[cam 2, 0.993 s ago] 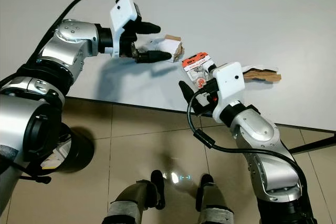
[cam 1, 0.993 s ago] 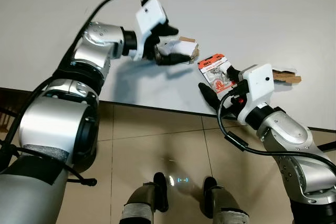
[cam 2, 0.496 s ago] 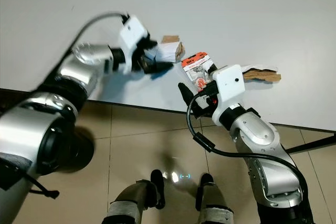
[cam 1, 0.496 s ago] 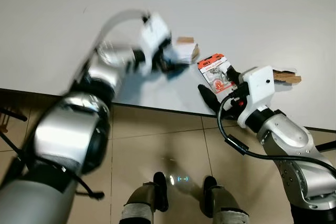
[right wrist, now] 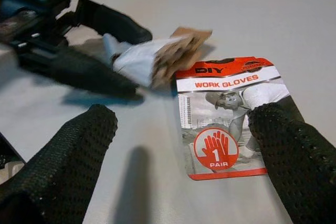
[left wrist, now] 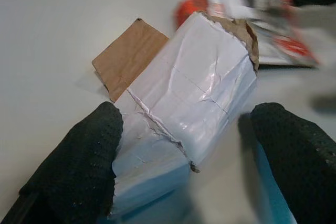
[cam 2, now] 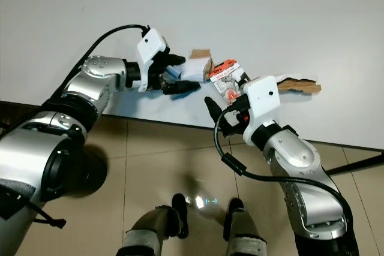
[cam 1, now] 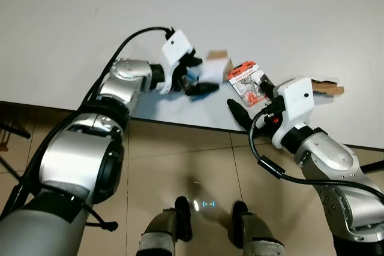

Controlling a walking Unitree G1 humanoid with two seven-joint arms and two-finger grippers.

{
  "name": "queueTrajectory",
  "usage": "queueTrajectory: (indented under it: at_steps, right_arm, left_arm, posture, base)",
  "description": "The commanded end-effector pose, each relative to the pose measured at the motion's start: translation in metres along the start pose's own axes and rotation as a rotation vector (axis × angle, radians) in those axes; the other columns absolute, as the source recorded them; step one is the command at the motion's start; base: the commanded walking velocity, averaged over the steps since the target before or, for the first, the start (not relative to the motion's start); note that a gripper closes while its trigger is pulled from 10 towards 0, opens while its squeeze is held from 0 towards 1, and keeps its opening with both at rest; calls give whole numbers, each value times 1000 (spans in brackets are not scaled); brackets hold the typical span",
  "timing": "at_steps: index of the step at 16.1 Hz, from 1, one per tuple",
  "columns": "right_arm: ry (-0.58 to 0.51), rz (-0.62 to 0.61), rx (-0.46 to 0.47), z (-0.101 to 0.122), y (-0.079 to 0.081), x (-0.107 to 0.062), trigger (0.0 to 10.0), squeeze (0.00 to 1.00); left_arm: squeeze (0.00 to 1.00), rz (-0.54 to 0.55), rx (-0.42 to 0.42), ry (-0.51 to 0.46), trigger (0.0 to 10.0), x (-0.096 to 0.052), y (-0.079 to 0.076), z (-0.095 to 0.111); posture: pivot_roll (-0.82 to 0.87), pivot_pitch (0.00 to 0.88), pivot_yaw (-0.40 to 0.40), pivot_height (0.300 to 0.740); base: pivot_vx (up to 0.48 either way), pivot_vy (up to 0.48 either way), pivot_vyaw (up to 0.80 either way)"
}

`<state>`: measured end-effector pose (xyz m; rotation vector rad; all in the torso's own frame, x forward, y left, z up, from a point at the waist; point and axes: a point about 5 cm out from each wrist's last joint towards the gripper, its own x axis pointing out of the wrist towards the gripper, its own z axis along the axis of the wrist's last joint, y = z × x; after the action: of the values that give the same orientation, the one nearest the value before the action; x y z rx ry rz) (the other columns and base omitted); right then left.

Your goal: Picking trash to rubbish bin

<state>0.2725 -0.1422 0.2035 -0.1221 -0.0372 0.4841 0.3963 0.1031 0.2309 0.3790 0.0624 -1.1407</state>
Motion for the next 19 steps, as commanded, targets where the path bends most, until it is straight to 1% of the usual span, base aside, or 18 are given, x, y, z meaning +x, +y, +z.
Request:
queueTrajectory:
  at_steps: [1, 2, 3, 4, 6, 7, 8, 9, 10, 12, 13, 15, 16, 17, 18, 19]
  right_arm:
    - [-5, 21, 12, 1, 5, 0, 10000, 0]
    - [-7, 20, 12, 1, 5, 0, 10000, 0]
    - [-9, 21, 13, 1, 4, 1, 10000, 0]
    - [-9, 25, 14, 1, 4, 2, 10000, 0]
    - [-11, 30, 14, 2, 5, 4, 10000, 0]
    - [-14, 31, 15, 2, 5, 4, 10000, 0]
    - [-14, 31, 16, 2, 4, 5, 10000, 0]
    - [-14, 32, 16, 1, 4, 5, 10000, 0]
    - [-14, 32, 17, 1, 4, 6, 10000, 0]
    - [-17, 34, 22, 1, 5, 7, 10000, 0]
    - [-18, 36, 24, 0, 5, 7, 10000, 0]
    - [-18, 38, 25, 0, 6, 8, 10000, 0]
    - [-19, 38, 27, 0, 6, 8, 10000, 0]
    - [-20, 38, 28, 0, 6, 8, 10000, 0]
    - [-21, 38, 30, 0, 8, 8, 10000, 0]
    - [-21, 38, 31, 0, 8, 7, 10000, 0]
  left_arm:
    - [0, -59, 6, 11, 10000, -6, -3, -8]
    - [0, -78, 21, -8, 10000, -8, -3, -6]
    - [0, -125, 52, -28, 10000, -13, -4, -4]
    - [0, -146, 72, -29, 10000, -16, -5, -5]
    - [0, -105, 116, 2, 10000, -27, 1, -6]
    - [0, -93, 138, -3, 10000, -34, 5, -2]
    - [0, -88, 173, -32, 10000, -42, 11, 9]
    - [0, -90, 186, -45, 10000, -45, 13, 14]
    - [0, -85, 226, -75, 10000, -51, 18, 28]
    - [0, -91, 273, -144, 10000, -58, 23, 53]
    - [0, -99, 278, -163, 10000, -57, 24, 59]
    - [0, -109, 277, -161, 10000, -54, 23, 62]
    - [0, -135, 248, -144, 10000, -45, 20, 59]
    - [0, -142, 236, -139, 10000, -43, 19, 58]
    - [0, -156, 205, -122, 10000, -35, 16, 54]
    - [0, -166, 188, -114, 10000, -30, 14, 52]
  posture:
    - [-126, 355, 133, 740]
    - [-125, 355, 133, 740]
    - [-106, 353, 132, 740]
    - [-104, 354, 133, 740]
    - [-92, 351, 132, 740]
    - [-92, 350, 132, 740]
    - [-80, 350, 131, 740]
    - [-80, 350, 131, 740]
    - [-73, 349, 133, 740]
    - [-65, 346, 136, 740]
    - [-65, 346, 136, 740]
    - [-59, 344, 140, 740]
    - [-60, 345, 142, 740]
    - [-65, 345, 143, 740]
    - [-77, 350, 145, 740]
    - [-77, 350, 145, 740]
  base:
    - [0, 0, 0]
    - [0, 0, 0]
    - [0, 0, 0]
    - [0, 0, 0]
    - [0, 0, 0]
    - [0, 0, 0]
    - [0, 0, 0]
    - [0, 0, 0]
    - [0, 0, 0]
    - [0, 0, 0]
    - [0, 0, 0]
    - [0, 0, 0]
    - [0, 0, 0]
    - [0, 0, 0]
    - [0, 0, 0]
    - [0, 0, 0]
